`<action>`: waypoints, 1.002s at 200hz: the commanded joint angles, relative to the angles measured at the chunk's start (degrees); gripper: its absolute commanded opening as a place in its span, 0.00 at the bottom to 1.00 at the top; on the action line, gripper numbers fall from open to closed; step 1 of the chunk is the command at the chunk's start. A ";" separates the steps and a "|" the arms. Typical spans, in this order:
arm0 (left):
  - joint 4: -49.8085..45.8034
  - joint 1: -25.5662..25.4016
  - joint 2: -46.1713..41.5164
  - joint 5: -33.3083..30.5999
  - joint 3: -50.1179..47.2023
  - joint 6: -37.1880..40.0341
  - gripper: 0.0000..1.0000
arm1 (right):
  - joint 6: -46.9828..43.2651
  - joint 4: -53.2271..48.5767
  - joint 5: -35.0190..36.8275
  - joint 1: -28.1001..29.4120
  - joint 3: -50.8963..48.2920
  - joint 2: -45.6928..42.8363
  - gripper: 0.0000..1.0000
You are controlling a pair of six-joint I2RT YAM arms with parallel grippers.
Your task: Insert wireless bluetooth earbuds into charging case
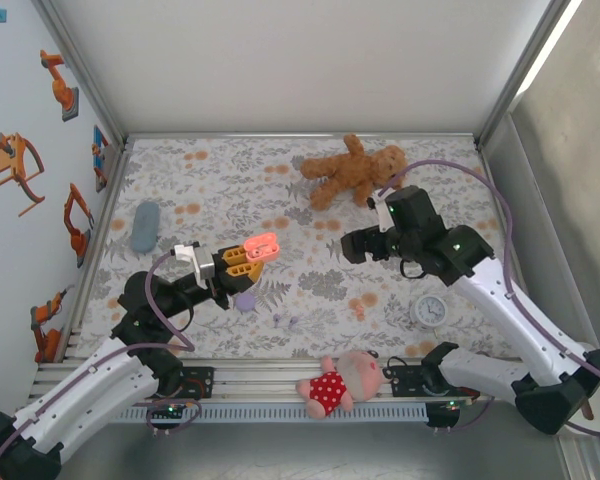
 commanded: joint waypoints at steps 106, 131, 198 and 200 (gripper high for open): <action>0.41 -0.28 0.22 -0.54 0.74 1.32 0.00 | 6.57 -1.26 -9.67 -3.25 -14.30 9.92 0.95; 0.59 -0.28 0.70 -0.50 0.76 1.19 0.00 | 7.83 1.31 -11.24 -3.25 -17.11 11.53 0.86; 0.60 -0.28 1.01 -0.62 0.76 1.22 0.00 | 11.72 5.23 -13.60 -3.25 -21.52 16.10 0.69; 0.60 -0.28 1.01 -0.64 0.73 1.23 0.00 | 11.80 5.34 -13.66 -3.25 -21.66 16.28 0.68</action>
